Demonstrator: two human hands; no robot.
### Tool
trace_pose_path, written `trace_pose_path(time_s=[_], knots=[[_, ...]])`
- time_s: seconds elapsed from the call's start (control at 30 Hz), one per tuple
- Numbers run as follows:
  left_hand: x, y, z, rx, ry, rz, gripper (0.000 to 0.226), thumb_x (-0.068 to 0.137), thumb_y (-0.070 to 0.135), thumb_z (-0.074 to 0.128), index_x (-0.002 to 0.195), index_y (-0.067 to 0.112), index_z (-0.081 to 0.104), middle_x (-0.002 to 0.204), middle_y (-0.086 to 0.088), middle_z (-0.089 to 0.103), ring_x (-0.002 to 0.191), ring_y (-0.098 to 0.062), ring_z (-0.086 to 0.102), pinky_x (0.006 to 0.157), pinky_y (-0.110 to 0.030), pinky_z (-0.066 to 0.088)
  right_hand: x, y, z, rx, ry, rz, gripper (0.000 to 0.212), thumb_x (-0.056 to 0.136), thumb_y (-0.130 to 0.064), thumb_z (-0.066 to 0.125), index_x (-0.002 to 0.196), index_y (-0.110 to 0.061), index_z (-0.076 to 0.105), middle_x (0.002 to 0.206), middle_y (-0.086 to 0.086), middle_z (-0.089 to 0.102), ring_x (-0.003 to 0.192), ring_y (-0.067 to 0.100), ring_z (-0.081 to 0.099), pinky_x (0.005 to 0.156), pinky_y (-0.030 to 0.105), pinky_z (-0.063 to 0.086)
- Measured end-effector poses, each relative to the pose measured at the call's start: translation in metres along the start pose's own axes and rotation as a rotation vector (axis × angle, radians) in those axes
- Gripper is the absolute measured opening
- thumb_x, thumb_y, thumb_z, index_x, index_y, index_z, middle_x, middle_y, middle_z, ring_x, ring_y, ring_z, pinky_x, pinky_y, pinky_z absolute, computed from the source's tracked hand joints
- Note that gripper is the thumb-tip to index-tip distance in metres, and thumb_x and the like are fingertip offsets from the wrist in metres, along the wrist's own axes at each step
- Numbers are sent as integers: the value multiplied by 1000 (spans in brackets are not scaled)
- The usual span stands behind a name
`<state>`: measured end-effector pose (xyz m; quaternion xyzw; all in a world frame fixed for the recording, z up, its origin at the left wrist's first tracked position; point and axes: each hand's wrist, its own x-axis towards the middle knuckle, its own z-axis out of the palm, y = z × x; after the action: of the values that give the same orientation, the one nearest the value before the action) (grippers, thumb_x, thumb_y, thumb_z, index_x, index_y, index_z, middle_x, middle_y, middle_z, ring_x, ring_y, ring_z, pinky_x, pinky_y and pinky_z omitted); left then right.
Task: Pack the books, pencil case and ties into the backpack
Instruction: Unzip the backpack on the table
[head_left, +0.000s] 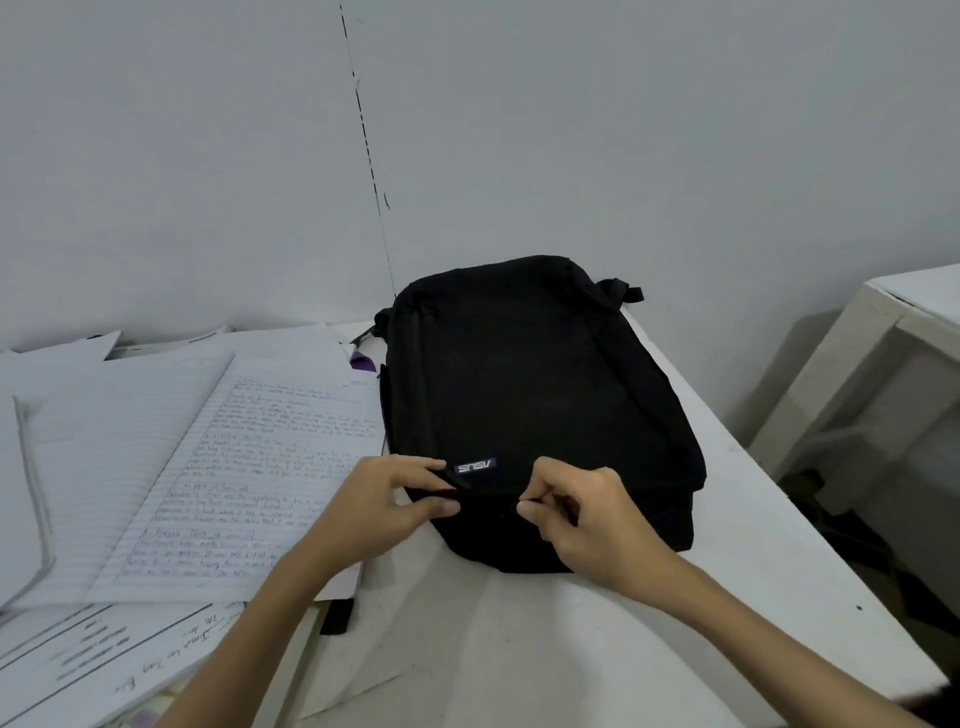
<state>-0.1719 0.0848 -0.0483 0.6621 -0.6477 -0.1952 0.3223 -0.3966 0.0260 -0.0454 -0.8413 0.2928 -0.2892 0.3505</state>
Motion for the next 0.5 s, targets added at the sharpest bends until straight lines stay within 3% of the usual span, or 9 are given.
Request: trace_pose_path(time_s=[0.13,0.27,0.33,0.37,0.43,0.5], knots=[[-5,-13,-12,13,44,-48,40,73,18,79,64,54,66,100,24,62,93,11,55,82,-3,36,-15,18,-46,14,116,139,25,85,-3,66,67,-15,55,53,5,58,48,6,50,55,10,36],[4,-6,-19,230,-158,-25,32,73,35,79,66,60,61,96,20,64,89,2,58,78,-3,36,-28,42,-89,-46,150,261,29,85,-3,66,65,-23,57,57,2,65,54,12,57,57,16,39],[14,15,-17,330,-280,22,17,73,51,72,88,54,66,96,22,65,92,1,59,83,-11,41,-29,45,-91,-35,74,292,21,87,-4,63,72,-17,56,65,1,69,62,17,61,63,30,47],[20,29,-11,290,-309,60,31,71,58,68,100,48,64,95,22,65,93,3,59,84,-12,42,-28,44,-89,-34,59,293,18,88,-4,62,75,-14,55,67,0,70,62,19,61,63,33,48],[32,59,12,143,-312,154,49,71,66,61,114,42,57,93,20,63,91,3,58,82,-14,44,-25,41,-82,-59,53,277,16,88,-6,62,77,-15,55,66,-3,70,55,13,56,55,22,43],[42,83,44,141,-307,242,48,81,60,58,121,36,54,93,15,60,86,0,55,81,-20,46,-22,38,-78,-102,38,264,17,86,-9,65,78,-21,55,61,-5,68,51,4,53,53,13,38]])
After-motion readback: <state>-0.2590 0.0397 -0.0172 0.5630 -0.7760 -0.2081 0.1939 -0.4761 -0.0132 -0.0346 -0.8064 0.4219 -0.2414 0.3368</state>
